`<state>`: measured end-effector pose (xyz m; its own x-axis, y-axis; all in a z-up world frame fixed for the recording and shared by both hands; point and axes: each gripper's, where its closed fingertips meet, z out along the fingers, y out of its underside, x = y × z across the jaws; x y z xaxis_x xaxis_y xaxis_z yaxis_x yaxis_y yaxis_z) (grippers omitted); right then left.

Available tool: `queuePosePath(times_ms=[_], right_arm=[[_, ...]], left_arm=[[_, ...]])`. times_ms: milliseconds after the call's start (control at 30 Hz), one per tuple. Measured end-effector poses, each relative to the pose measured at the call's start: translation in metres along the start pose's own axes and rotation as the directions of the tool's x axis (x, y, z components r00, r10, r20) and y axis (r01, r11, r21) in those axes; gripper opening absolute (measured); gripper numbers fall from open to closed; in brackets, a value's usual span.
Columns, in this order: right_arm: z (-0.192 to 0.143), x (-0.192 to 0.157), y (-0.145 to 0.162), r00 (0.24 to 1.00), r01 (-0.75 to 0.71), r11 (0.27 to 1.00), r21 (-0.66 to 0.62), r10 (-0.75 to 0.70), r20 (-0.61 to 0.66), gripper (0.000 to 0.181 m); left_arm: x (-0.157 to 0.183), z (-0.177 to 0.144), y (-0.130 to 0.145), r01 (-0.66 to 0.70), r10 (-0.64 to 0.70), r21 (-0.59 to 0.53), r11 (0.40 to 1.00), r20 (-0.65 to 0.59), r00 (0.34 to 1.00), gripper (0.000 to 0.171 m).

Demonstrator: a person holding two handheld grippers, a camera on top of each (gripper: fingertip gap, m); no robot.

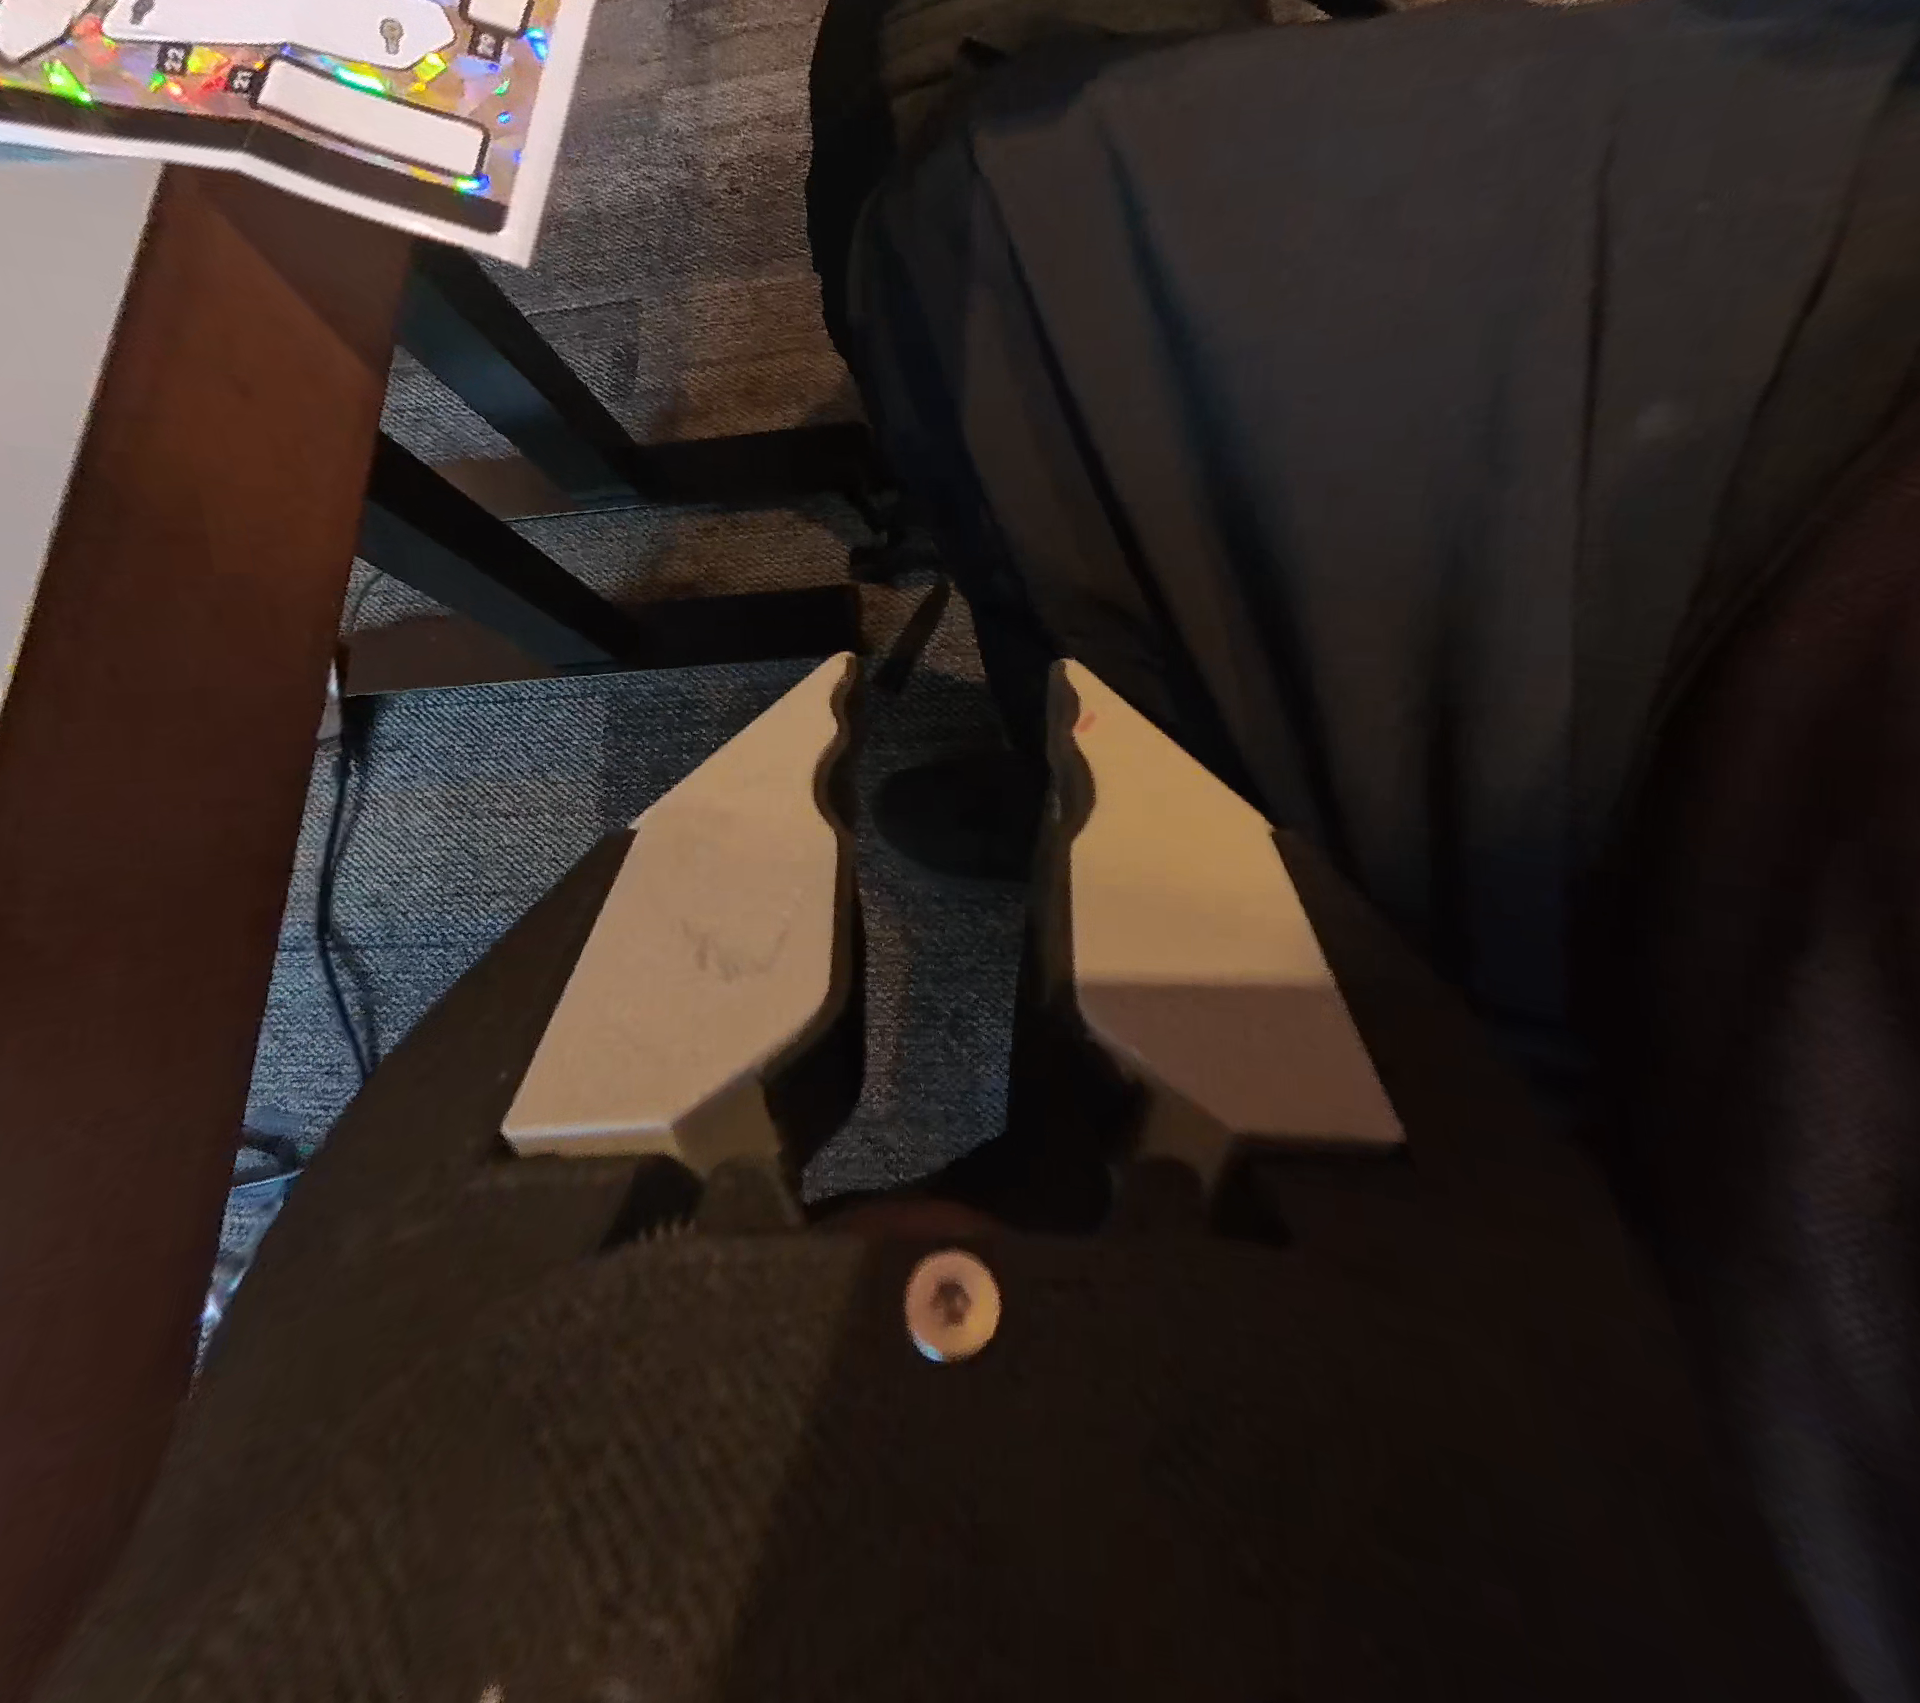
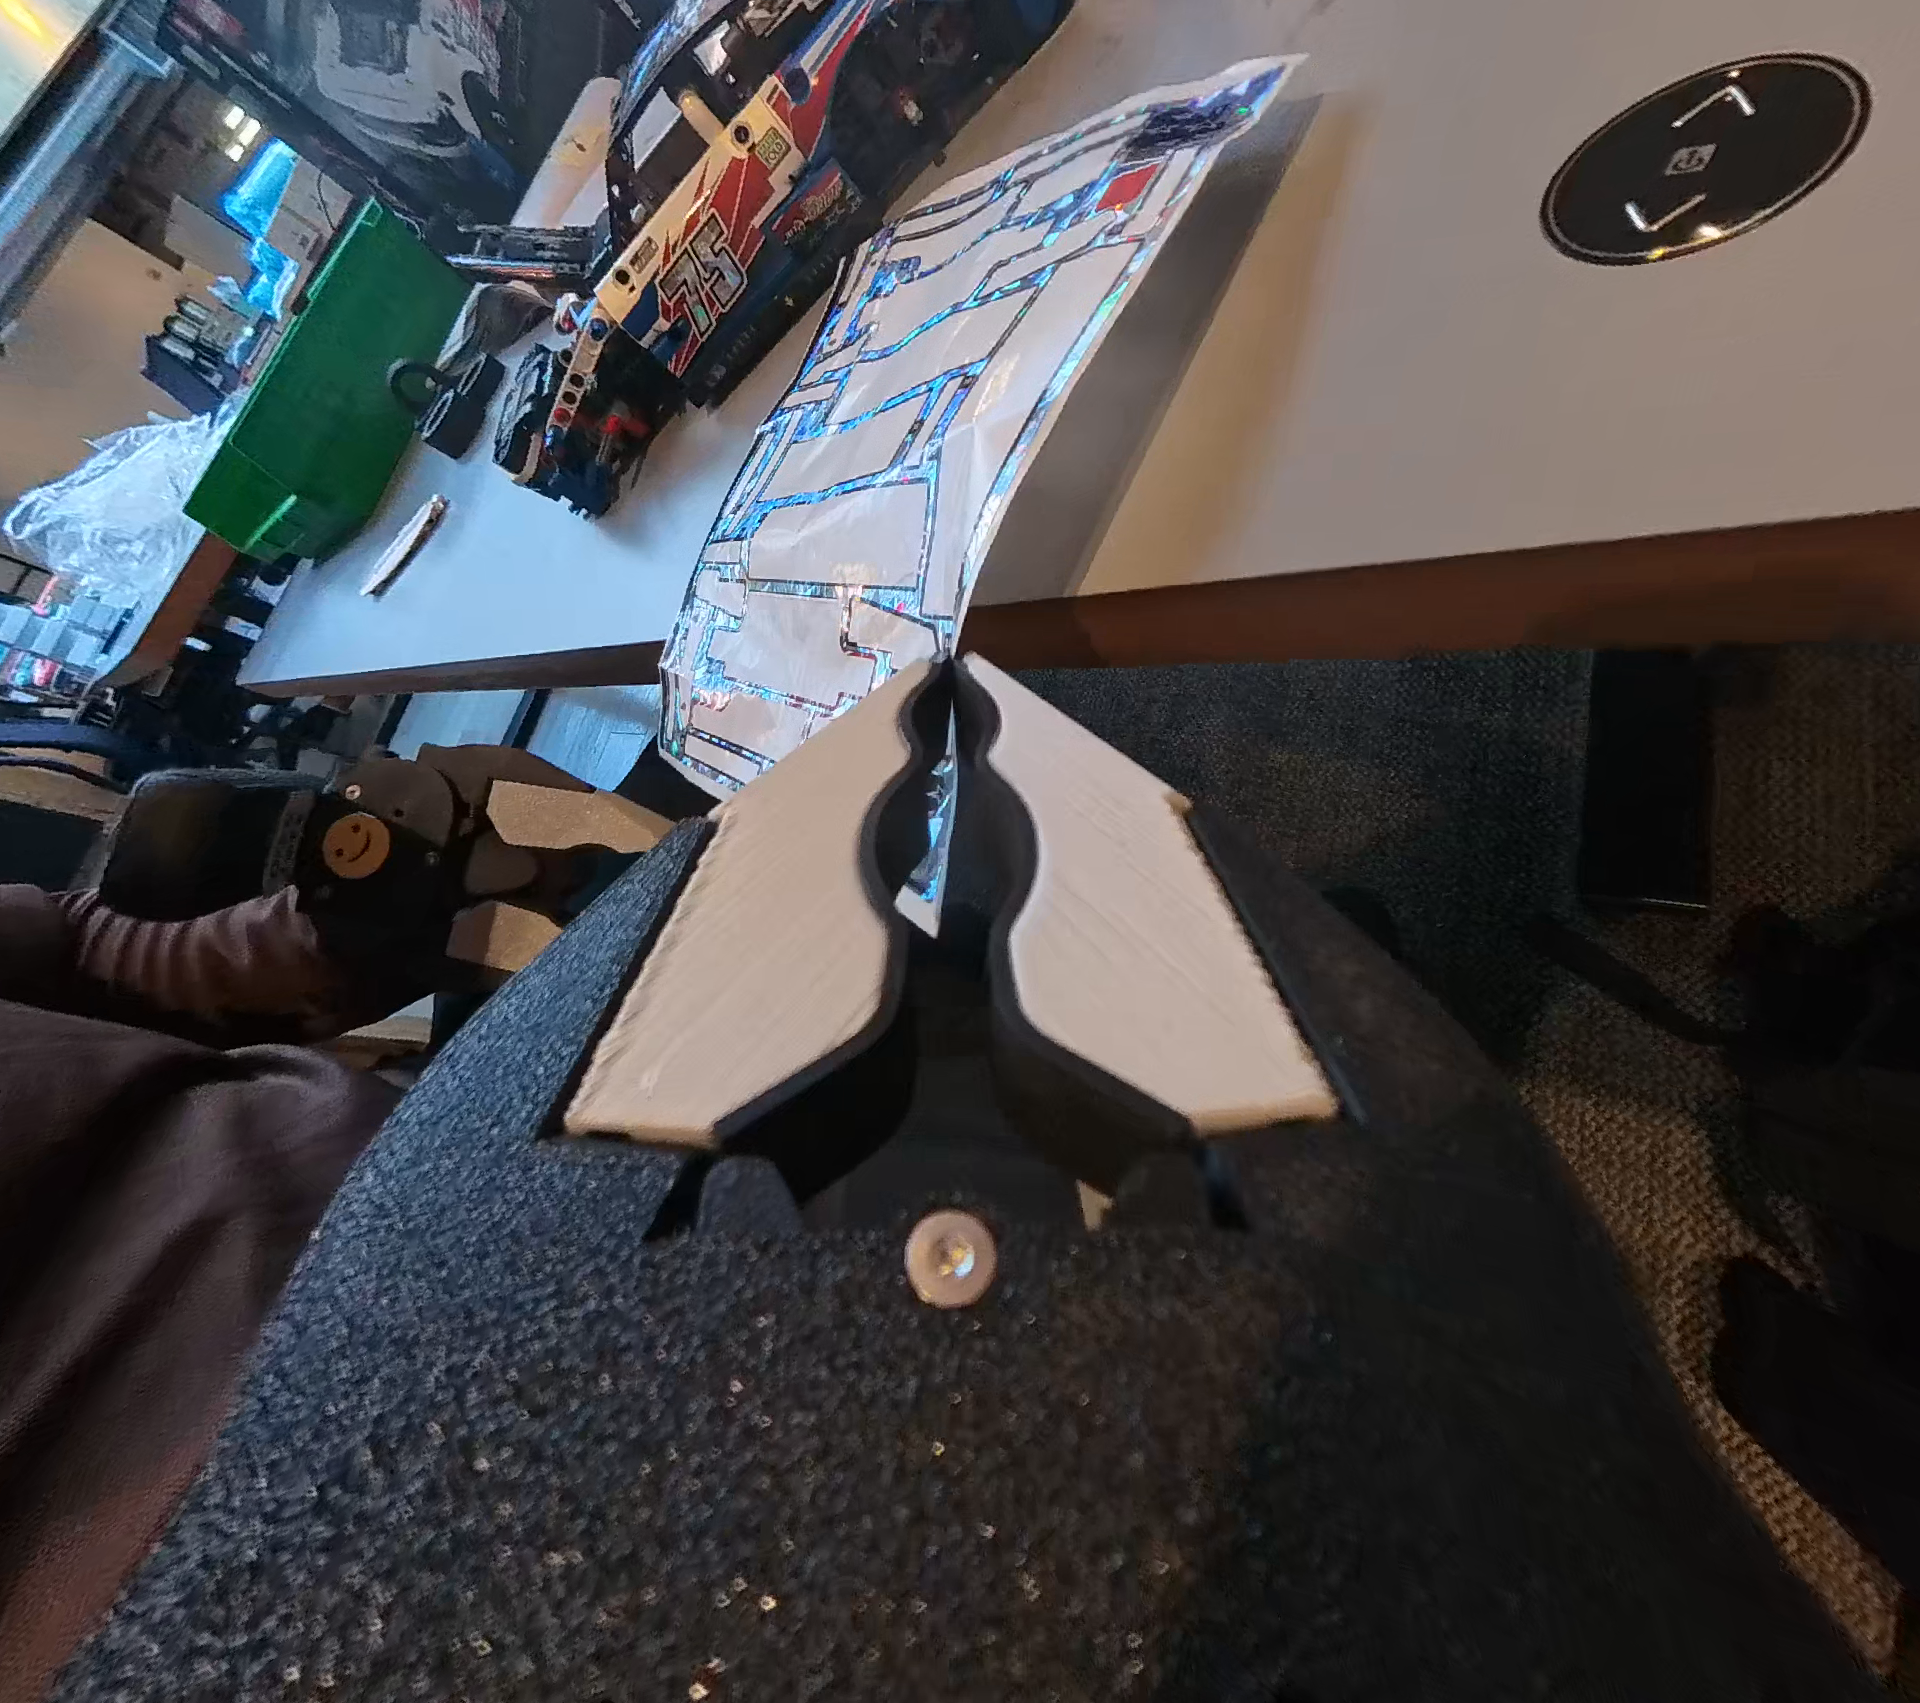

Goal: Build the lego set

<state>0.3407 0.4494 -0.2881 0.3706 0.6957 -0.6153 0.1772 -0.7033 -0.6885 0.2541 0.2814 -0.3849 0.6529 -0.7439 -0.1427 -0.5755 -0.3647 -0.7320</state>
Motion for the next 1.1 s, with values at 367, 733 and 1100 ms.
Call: queuePosePath(times_ms=[367,733,1100], right_arm=[[0.001,-0.014,0.012,0.998,-0.009,0.999,-0.05,0.012,0.068,0.0],[0.004,-0.031,0.031,0.992,-0.004,0.992,-0.129,0.021,0.126,0.0],[0.009,-0.042,0.04,0.991,0.033,0.986,-0.164,-0.011,0.137,0.0]], left_arm=[[-0.005,-0.003,-0.002,0.082,-0.082,0.029,0.996,-0.011,0.997,0.038],[-0.025,-0.023,-0.035,0.494,-0.439,0.212,0.843,-0.257,0.861,0.044],[-0.017,-0.04,-0.053,0.537,-0.439,0.267,0.8,-0.348,0.828,0.04]])
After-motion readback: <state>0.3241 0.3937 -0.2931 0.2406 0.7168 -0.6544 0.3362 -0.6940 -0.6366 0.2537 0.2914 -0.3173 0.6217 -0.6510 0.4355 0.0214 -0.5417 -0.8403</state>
